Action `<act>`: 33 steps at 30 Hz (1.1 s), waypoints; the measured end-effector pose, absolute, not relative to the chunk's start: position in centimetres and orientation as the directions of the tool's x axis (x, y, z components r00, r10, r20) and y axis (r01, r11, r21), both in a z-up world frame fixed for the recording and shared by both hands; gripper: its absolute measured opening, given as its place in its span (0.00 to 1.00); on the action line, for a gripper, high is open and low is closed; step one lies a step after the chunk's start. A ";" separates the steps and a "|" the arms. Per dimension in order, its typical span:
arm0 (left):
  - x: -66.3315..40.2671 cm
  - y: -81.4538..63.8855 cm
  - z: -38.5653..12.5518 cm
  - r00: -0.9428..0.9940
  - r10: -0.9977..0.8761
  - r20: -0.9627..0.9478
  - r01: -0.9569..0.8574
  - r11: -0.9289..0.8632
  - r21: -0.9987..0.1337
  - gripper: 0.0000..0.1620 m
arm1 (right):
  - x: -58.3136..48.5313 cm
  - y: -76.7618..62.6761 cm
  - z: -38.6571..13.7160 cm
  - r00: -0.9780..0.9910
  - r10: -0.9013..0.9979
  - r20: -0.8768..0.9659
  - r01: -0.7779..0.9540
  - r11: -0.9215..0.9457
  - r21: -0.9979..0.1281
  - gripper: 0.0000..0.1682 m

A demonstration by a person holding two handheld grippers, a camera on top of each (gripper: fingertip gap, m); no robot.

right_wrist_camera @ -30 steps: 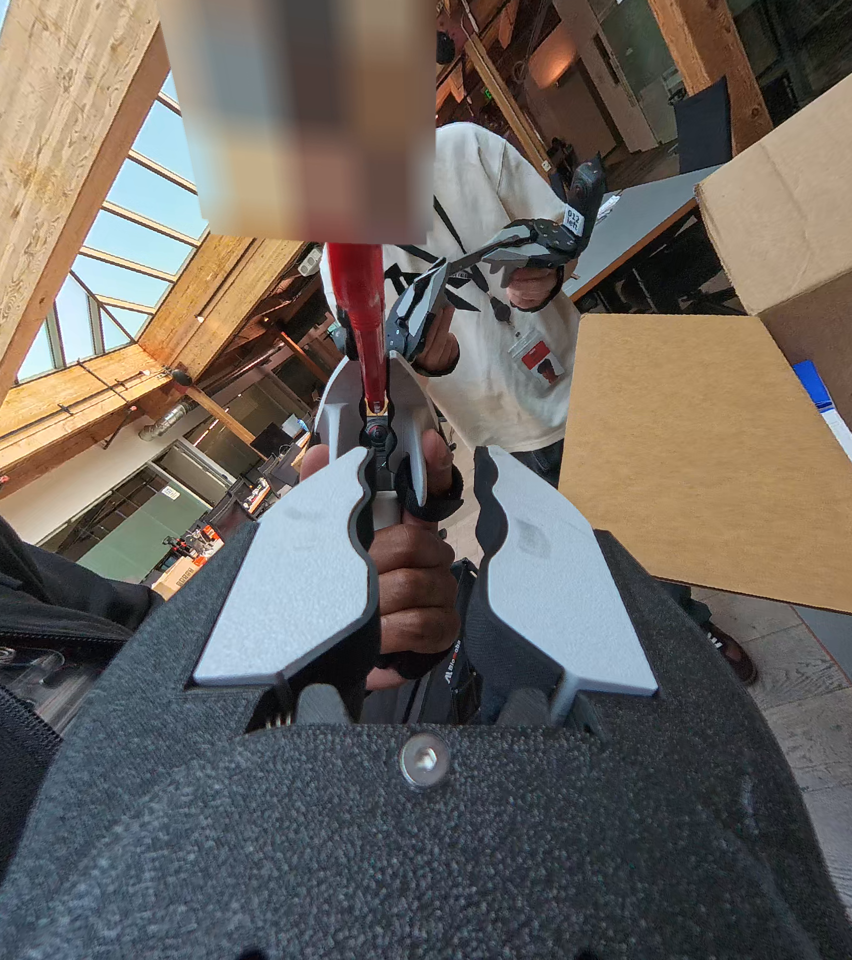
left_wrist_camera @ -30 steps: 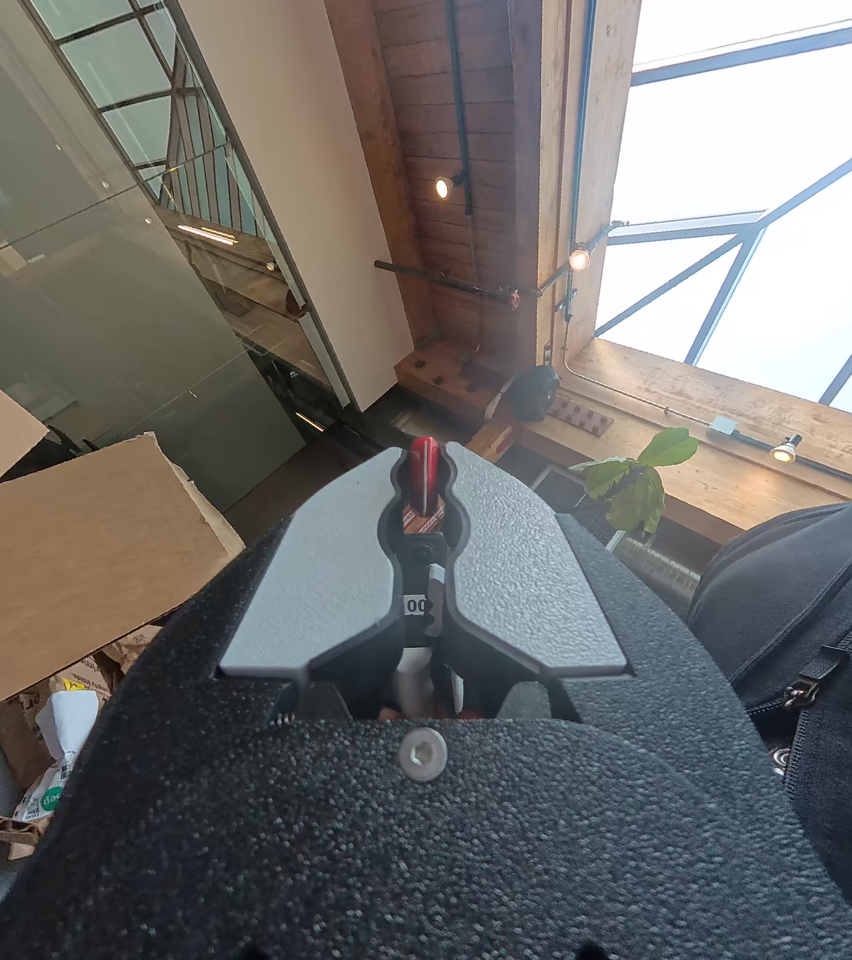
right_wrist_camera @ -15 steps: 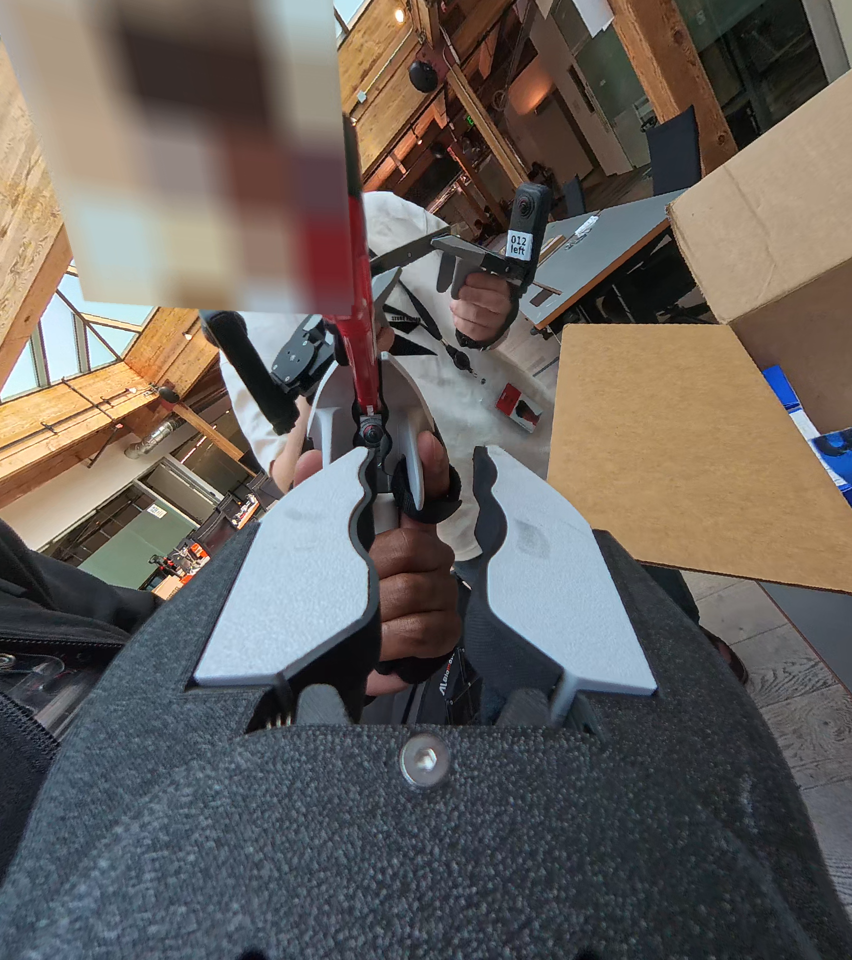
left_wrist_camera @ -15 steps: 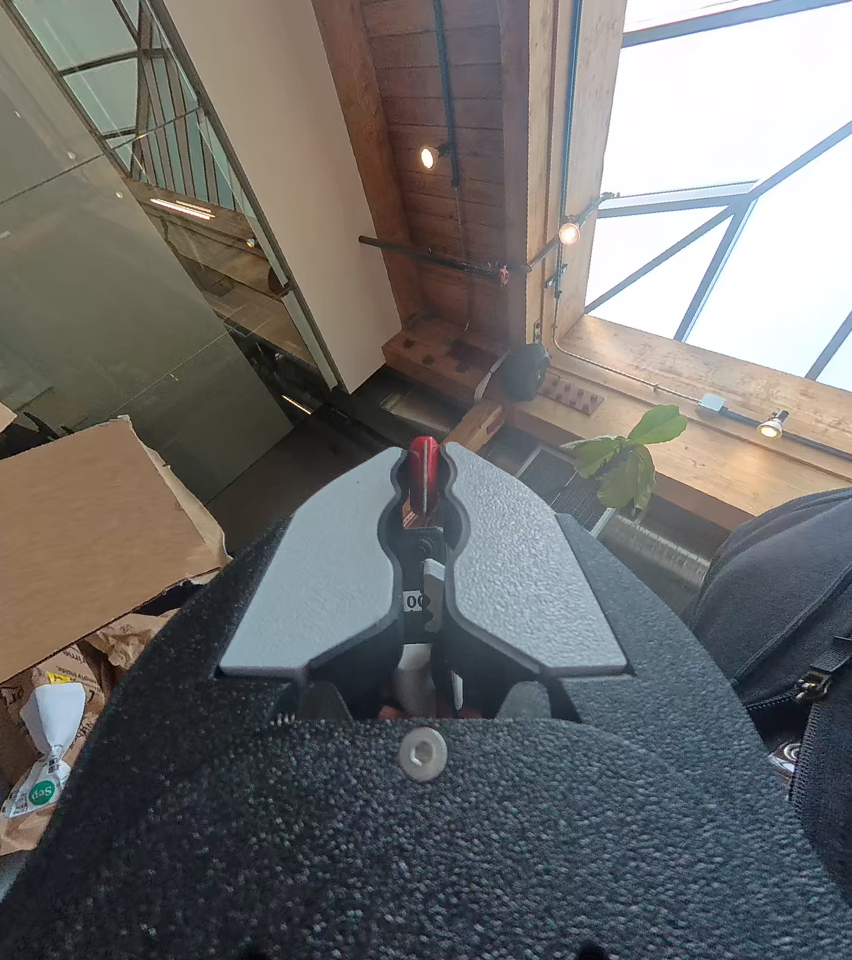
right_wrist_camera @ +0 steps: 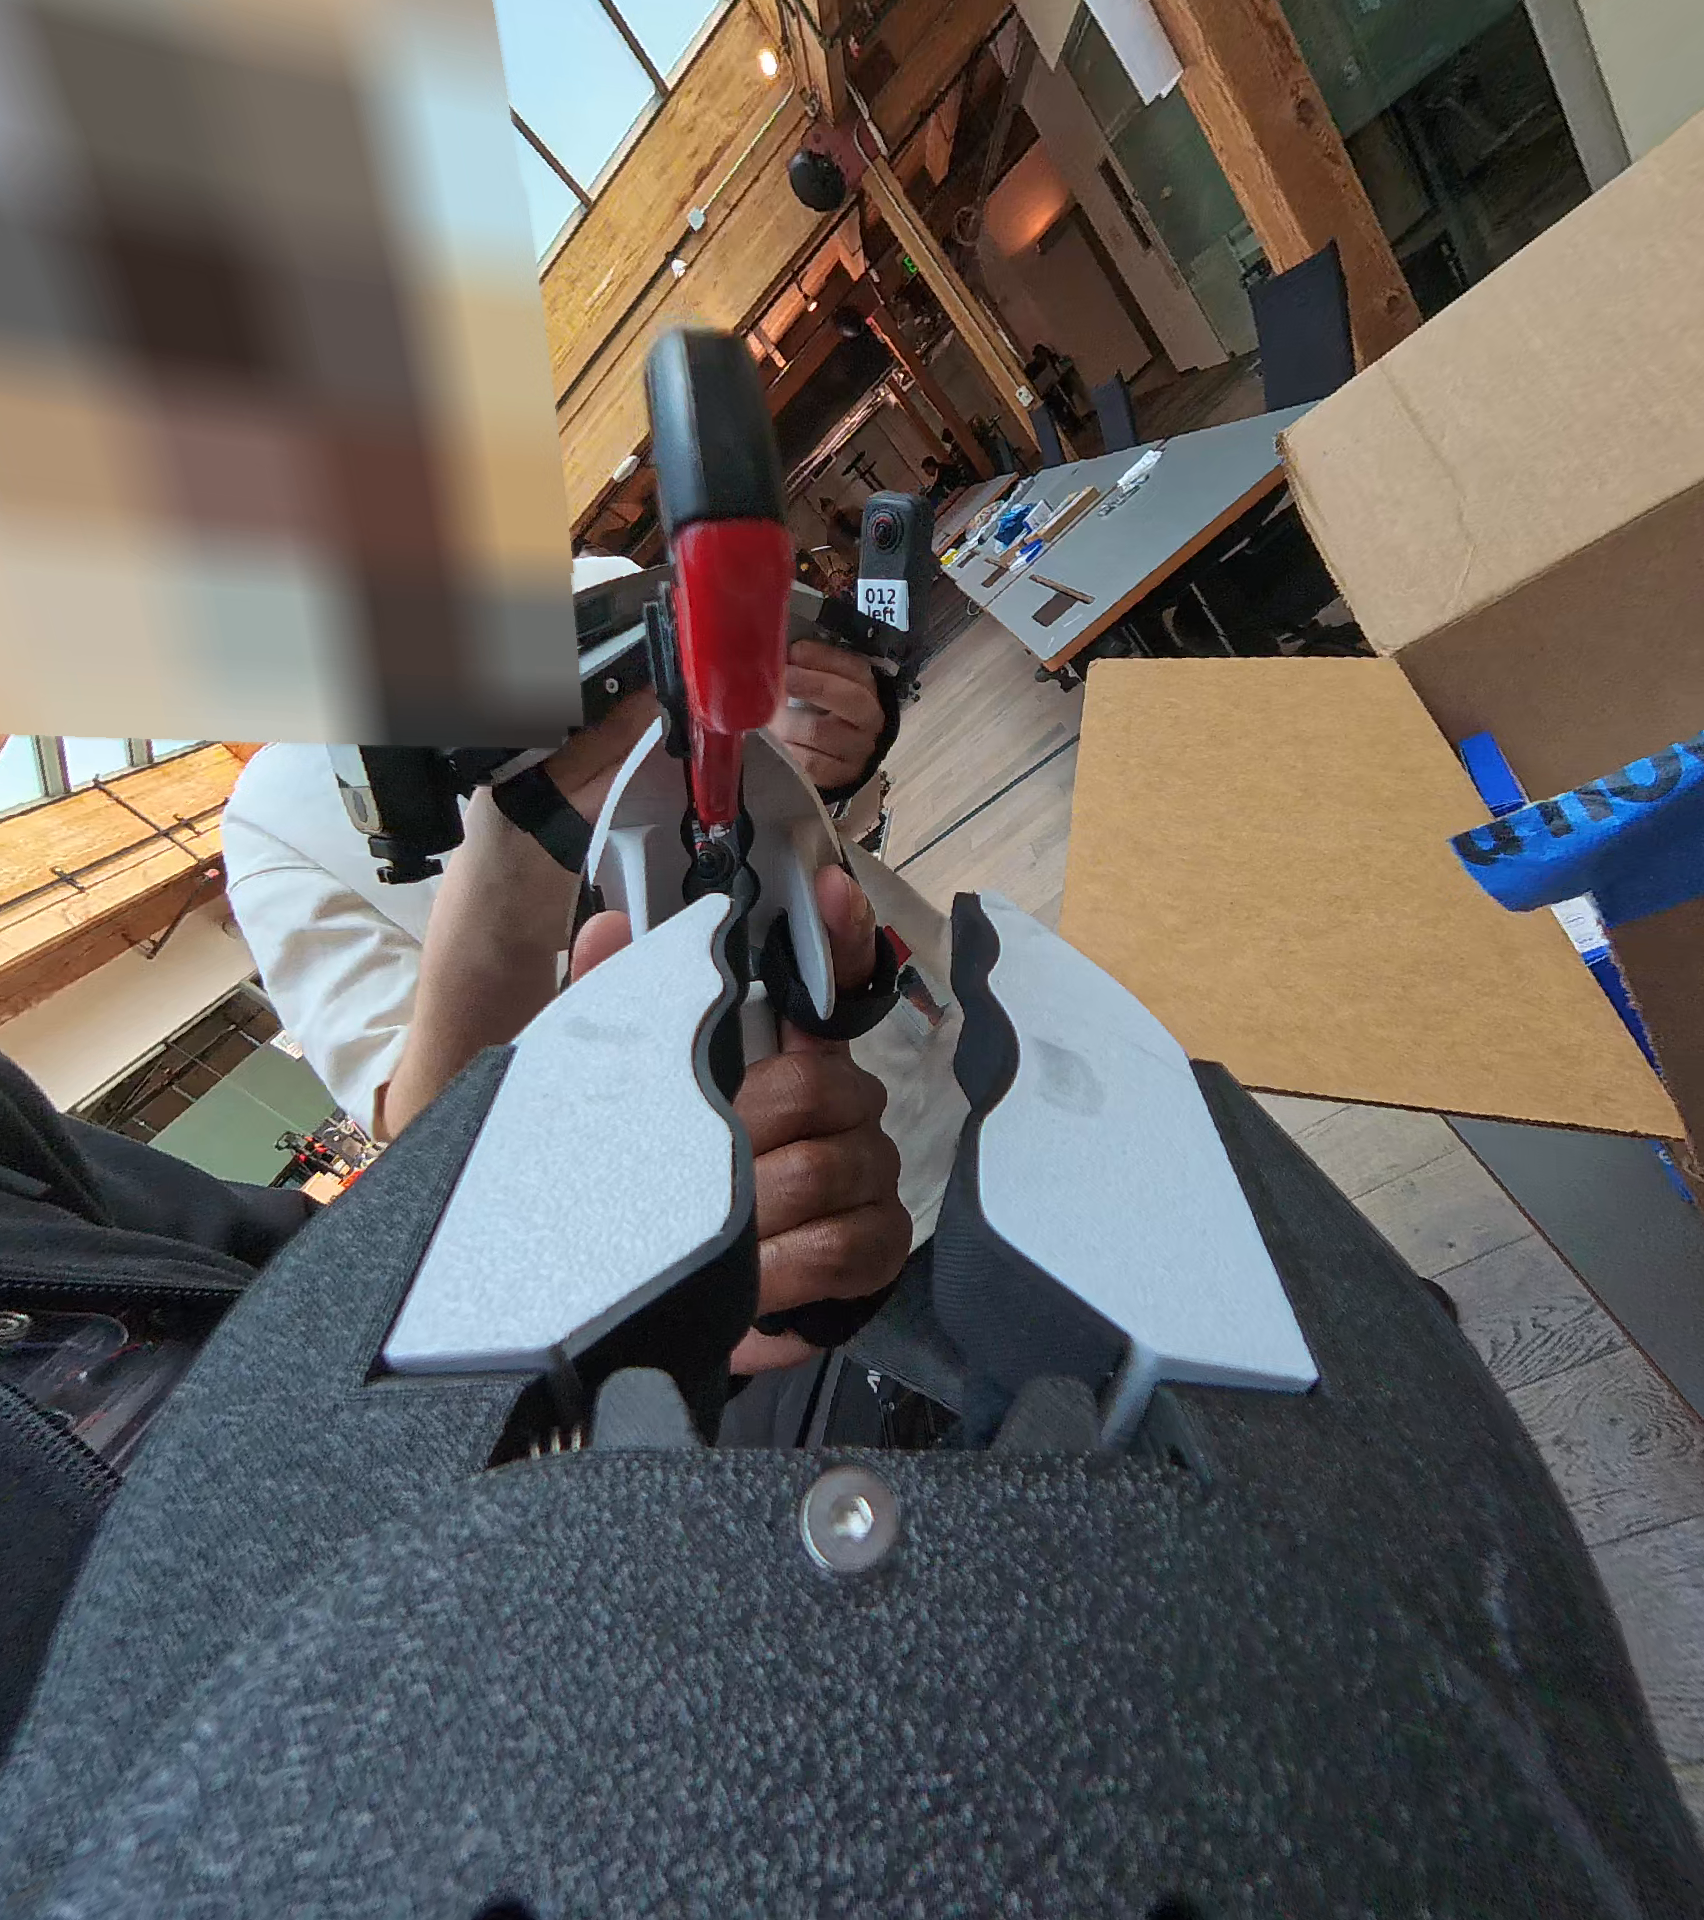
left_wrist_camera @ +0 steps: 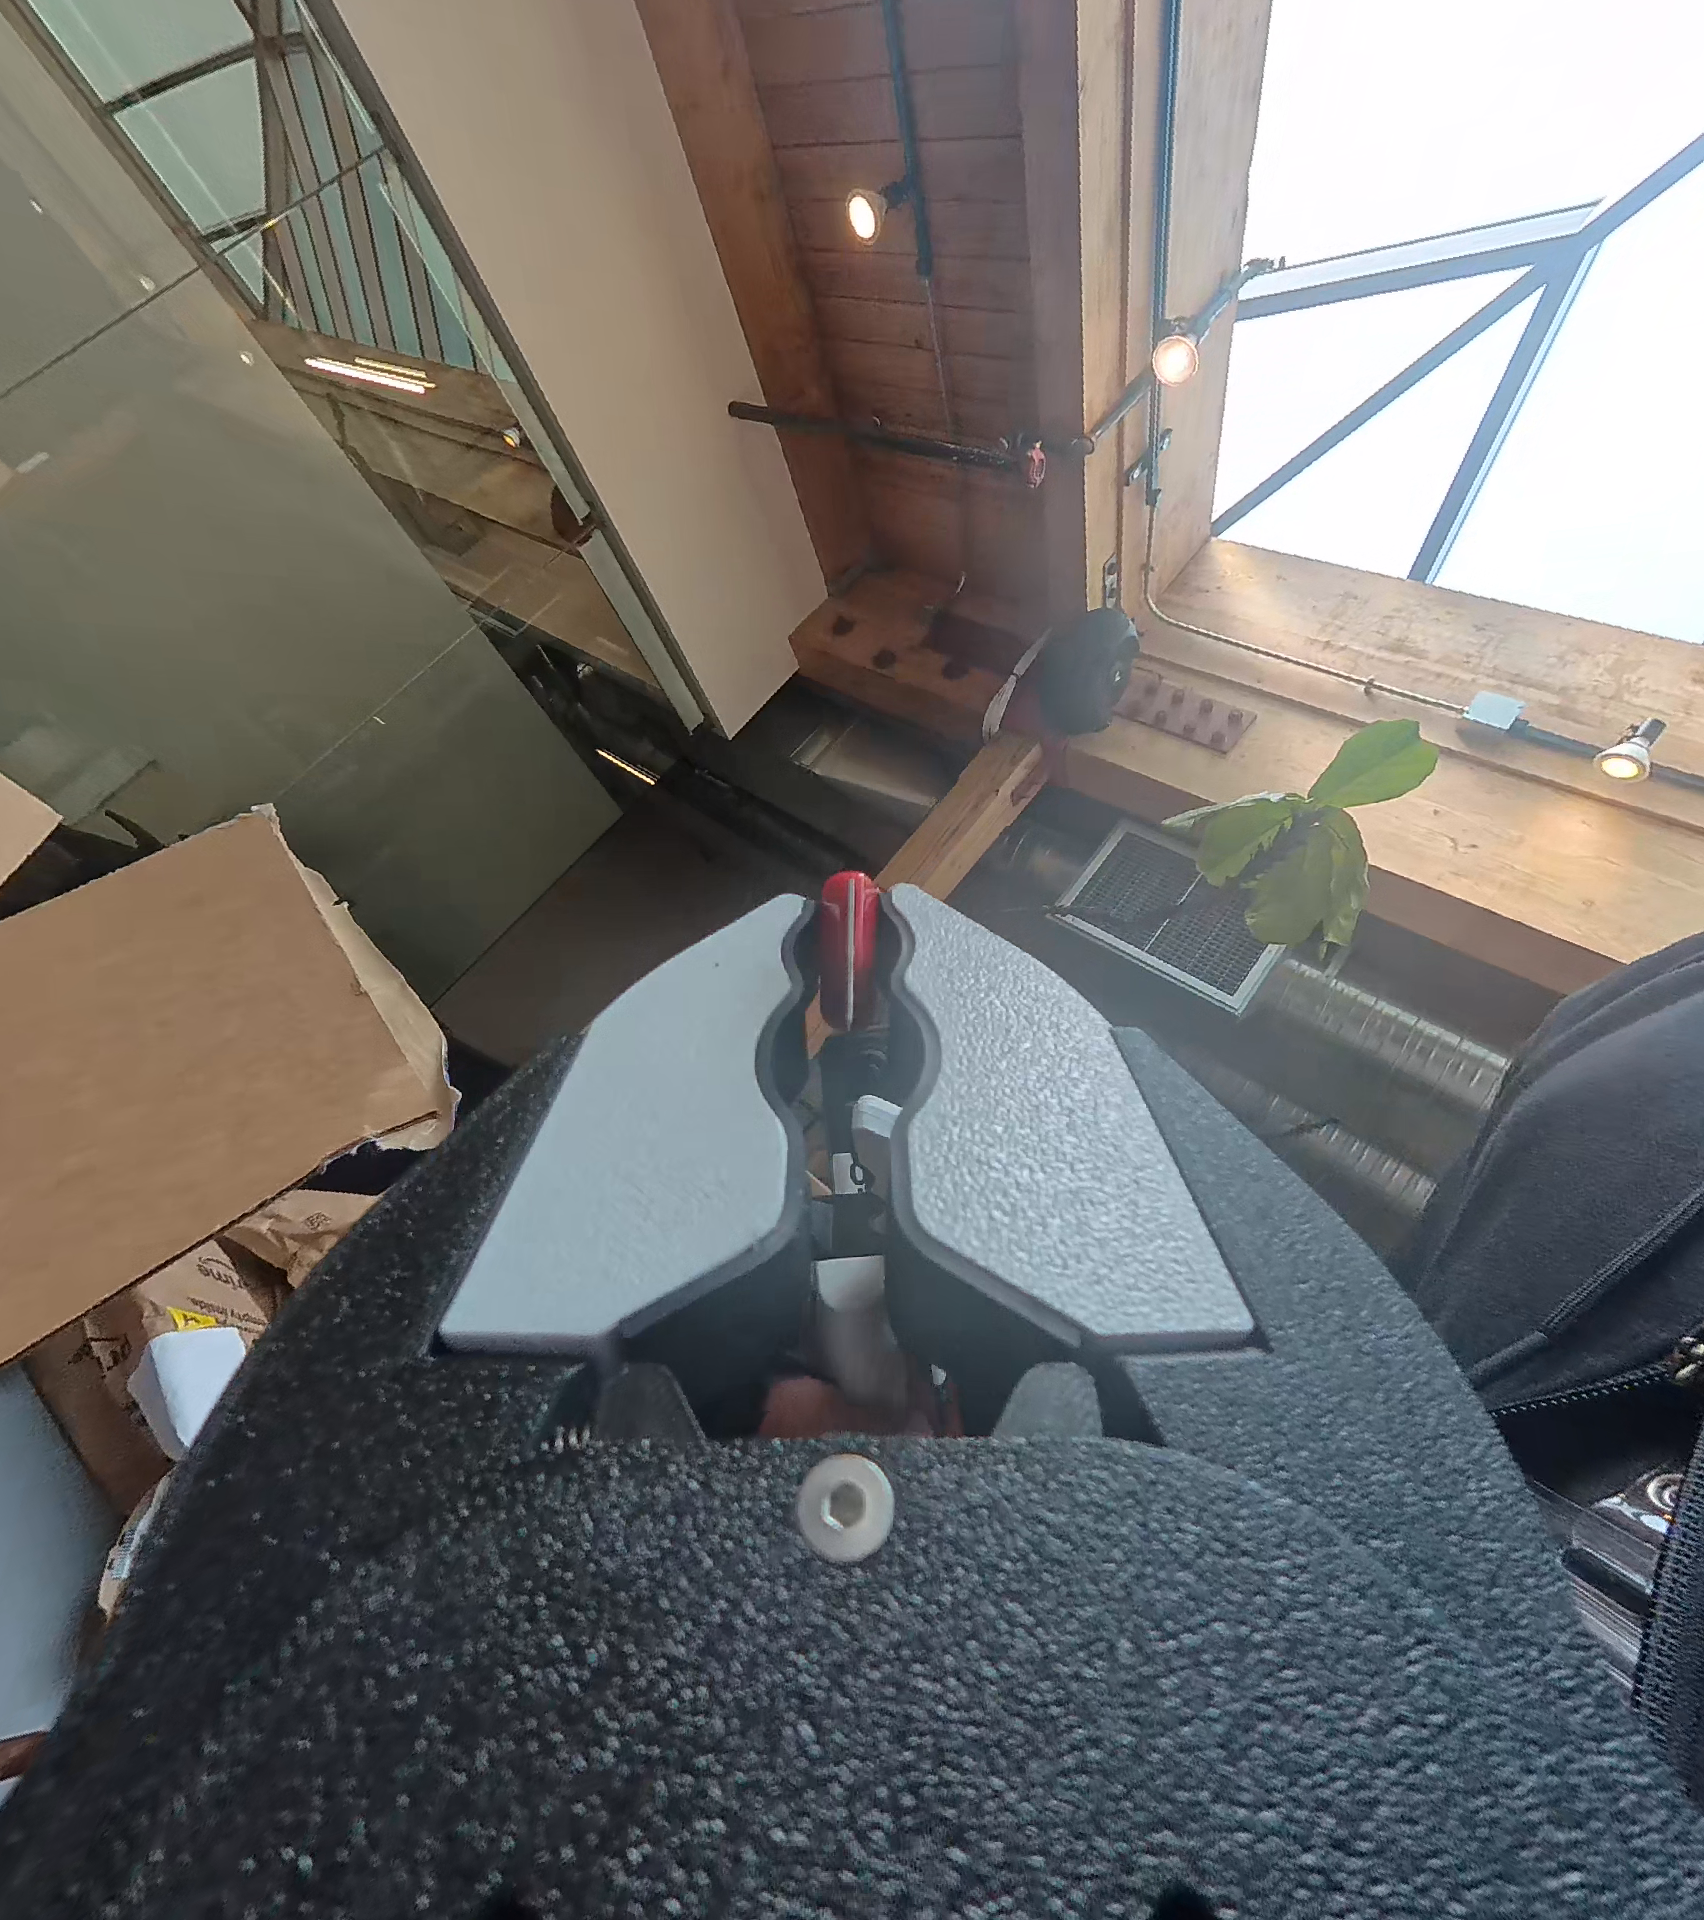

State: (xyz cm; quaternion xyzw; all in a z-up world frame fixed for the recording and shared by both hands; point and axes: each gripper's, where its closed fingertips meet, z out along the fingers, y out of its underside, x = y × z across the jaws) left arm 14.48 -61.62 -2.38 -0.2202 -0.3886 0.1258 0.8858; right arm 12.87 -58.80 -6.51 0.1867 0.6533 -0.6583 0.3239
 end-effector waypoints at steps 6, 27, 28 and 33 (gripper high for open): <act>14.3 -61.0 -2.6 0.660 0.400 0.636 -0.048 0.867 -0.496 0.06 | 12.7 -58.2 -6.6 -0.720 -0.174 -0.672 0.672 0.066 -0.738 0.23; 14.4 -60.5 -3.3 0.632 0.420 0.651 -0.048 0.860 -0.508 0.06 | 12.8 -57.6 -6.8 -0.724 -0.164 -0.670 0.667 0.081 -0.740 0.23; 14.4 -60.4 -3.3 0.631 0.421 0.651 -0.047 0.859 -0.510 0.06 | 12.8 -57.5 -6.8 -0.724 -0.163 -0.670 0.667 0.080 -0.740 0.23; 14.4 -60.3 -3.3 0.630 0.425 0.651 -0.044 0.855 -0.516 0.06 | 12.9 -57.5 -6.8 -0.728 -0.161 -0.666 0.663 0.081 -0.744 0.23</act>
